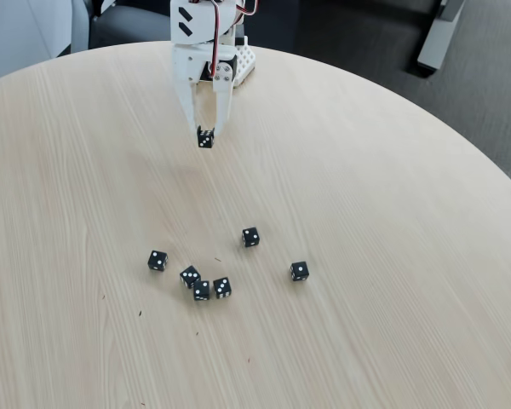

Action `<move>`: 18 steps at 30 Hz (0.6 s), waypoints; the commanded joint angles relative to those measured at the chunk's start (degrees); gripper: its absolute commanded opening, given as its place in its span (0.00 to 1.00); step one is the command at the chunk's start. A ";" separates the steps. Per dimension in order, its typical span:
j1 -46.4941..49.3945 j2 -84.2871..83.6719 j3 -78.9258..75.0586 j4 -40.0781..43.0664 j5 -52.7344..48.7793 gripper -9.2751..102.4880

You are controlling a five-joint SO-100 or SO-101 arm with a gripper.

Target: Pick up the dice with number 6

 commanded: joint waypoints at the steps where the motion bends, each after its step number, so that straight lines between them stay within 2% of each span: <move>1: 0.09 0.18 -0.18 -0.79 0.35 0.10; 18: -0.79 -0.35 -0.18 -0.79 1.23 0.10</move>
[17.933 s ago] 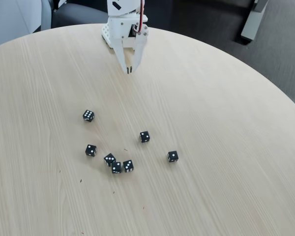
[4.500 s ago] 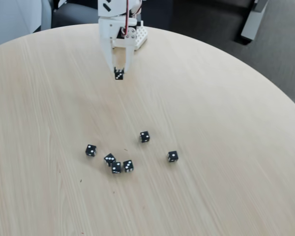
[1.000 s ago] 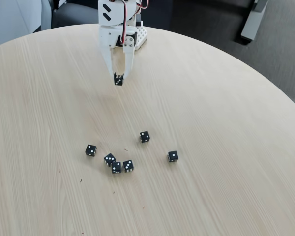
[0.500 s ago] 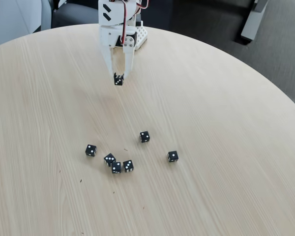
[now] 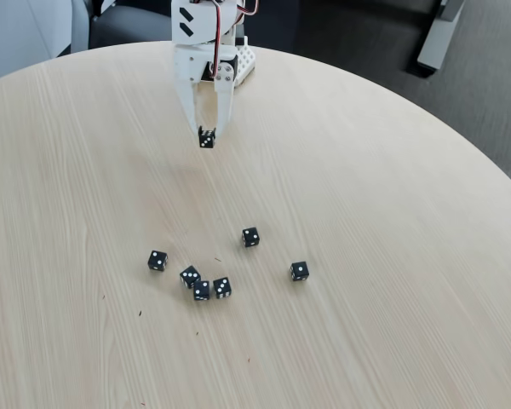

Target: Pick up the dice with number 6

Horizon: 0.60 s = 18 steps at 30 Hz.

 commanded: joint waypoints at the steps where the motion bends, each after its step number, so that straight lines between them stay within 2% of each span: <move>1: -0.26 -0.35 -0.18 -0.79 1.14 0.10; 9: -0.70 -0.44 -0.18 -0.79 -0.18 0.10; 14: -6.42 -0.26 -0.18 -0.79 -6.24 0.10; 18: -7.29 0.26 -0.18 -0.79 -3.34 0.10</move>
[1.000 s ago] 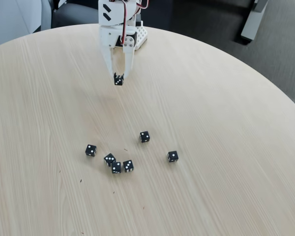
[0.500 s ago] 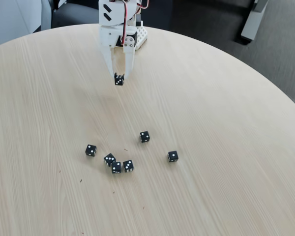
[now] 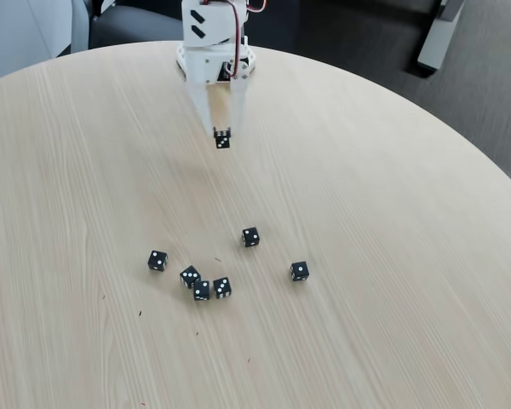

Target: Pick up the dice with number 6

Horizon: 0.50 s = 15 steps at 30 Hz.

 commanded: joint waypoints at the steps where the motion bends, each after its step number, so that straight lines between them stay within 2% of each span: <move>1: -0.44 0.26 -0.18 -0.79 3.08 0.10; 15: -0.53 0.26 -0.18 -0.79 4.48 0.10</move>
